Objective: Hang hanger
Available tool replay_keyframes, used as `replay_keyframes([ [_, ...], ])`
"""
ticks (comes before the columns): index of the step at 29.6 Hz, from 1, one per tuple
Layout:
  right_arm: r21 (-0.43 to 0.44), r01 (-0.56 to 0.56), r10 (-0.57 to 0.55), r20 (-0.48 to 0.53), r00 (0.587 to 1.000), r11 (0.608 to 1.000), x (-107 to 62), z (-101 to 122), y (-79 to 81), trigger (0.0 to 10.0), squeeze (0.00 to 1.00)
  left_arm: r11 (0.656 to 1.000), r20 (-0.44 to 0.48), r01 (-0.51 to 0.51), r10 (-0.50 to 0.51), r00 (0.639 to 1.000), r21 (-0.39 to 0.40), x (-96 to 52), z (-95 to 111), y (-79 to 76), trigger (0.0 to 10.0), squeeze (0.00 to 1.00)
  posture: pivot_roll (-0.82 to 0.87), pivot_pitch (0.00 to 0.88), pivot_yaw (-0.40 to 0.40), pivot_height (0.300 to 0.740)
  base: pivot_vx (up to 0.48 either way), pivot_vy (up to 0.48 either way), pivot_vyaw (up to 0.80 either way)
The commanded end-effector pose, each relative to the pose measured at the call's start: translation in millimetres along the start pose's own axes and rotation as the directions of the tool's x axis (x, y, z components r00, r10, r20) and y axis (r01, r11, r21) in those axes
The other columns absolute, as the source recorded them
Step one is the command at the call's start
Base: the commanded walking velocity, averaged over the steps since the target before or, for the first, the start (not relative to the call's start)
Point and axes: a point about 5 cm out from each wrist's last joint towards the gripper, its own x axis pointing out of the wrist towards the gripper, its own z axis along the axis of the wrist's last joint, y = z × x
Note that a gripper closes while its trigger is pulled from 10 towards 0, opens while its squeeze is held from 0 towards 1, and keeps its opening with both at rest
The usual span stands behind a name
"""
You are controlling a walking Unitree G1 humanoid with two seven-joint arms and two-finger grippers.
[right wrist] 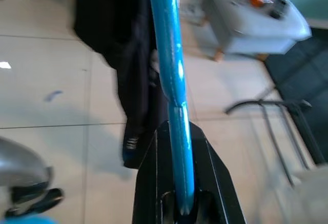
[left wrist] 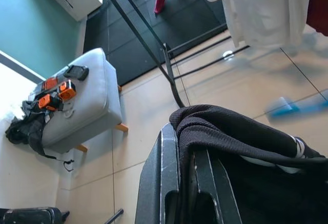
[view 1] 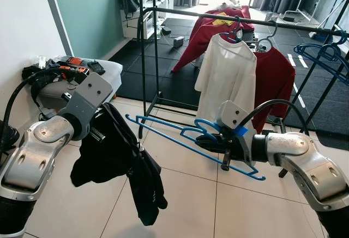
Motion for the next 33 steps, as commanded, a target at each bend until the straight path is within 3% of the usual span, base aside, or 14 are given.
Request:
replay_keyframes([
  [1,-0.008,-0.063,0.063,0.015,0.998,0.998,-10.2,4.1,5.9,10.0,0.00,1.000,0.000,-0.009,0.009,1.000,0.014,0.2,3.0,0.3,10.0,0.00,-0.05,0.000,0.014,0.740,0.000,0.000,0.00],
  [5,-0.005,-0.137,0.136,-0.090,0.987,0.991,-23.5,-6.7,13.0,10.0,0.00,1.000,-0.004,-0.003,0.003,1.000,0.009,0.3,3.3,-2.3,10.0,0.00,-0.05,0.000,0.016,0.740,0.000,0.000,0.00],
  [10,-0.001,-0.150,0.149,-0.115,0.982,0.989,-25.0,-8.7,15.4,10.0,0.00,1.000,0.006,0.017,-0.017,1.000,-0.002,1.2,7.0,-7.5,10.0,0.00,-0.05,0.000,0.017,0.740,0.000,0.000,0.00],
  [20,0.012,-0.021,0.022,-0.142,0.990,1.000,6.3,-17.1,5.6,10.0,0.00,0.999,0.034,0.045,-0.045,0.998,-0.016,1.4,18.1,-15.0,10.0,0.00,-0.04,0.000,0.011,0.740,0.000,0.000,0.00],
  [33,0.018,0.056,-0.053,-0.150,0.987,0.998,13.9,-16.1,-2.8,10.0,0.00,0.997,0.072,0.072,-0.069,0.995,-0.034,1.6,28.3,-22.7,10.0,0.00,-0.05,0.000,0.006,0.740,0.000,0.000,0.00],
])
